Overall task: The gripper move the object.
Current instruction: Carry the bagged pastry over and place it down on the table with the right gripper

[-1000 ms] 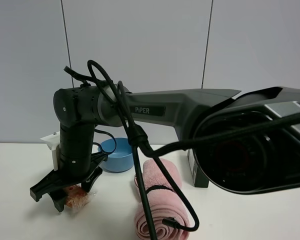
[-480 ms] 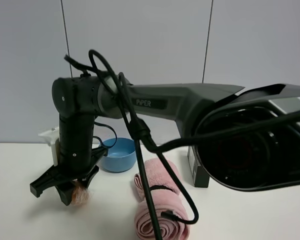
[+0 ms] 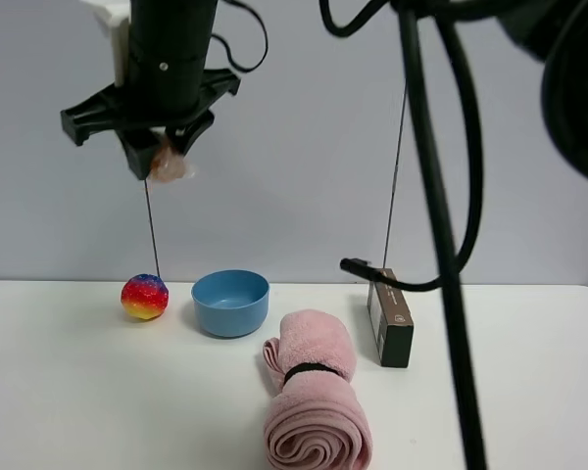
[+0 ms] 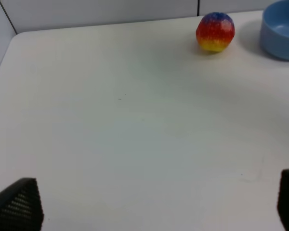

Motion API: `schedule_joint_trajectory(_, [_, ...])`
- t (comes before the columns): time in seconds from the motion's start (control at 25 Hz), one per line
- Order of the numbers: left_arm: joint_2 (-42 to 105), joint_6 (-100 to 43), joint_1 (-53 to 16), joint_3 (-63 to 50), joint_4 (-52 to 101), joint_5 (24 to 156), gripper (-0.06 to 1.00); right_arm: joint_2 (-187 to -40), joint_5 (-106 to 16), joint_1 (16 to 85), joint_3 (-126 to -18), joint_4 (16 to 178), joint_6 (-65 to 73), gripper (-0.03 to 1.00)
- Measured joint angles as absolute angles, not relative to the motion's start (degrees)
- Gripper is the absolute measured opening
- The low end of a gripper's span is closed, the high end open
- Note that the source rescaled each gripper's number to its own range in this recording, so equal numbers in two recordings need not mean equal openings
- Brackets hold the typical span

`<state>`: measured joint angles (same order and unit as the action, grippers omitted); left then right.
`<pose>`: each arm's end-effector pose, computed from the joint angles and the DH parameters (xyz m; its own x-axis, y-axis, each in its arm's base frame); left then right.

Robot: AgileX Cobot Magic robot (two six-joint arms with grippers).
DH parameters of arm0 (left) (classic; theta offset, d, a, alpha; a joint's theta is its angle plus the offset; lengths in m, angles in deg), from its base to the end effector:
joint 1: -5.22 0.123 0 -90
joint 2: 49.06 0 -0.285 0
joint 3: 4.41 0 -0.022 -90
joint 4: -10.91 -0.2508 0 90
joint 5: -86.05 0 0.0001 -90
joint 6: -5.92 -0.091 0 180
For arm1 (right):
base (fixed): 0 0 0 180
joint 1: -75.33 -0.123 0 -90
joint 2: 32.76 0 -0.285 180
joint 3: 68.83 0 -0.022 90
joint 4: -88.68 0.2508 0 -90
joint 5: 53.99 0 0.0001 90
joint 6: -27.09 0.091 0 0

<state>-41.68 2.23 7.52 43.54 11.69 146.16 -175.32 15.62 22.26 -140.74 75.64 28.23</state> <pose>-0.0067 -0.0013 0.2812 -0.4302 0.0404 -0.9018 -0.0047 0.9989 0.0469 0.3236 0.3985 0.3322 -0.4155 -0.6513 -0.6349 -0.7257 0.6582 -0.2003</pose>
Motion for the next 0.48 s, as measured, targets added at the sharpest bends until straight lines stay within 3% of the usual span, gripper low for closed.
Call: schedule_joint_trajectory(0.48, [-41.7,2.2,7.5,43.5,11.7,146.2,1.0,-174.5,15.6,32.7,-134.5,73.4,34.2,0.0])
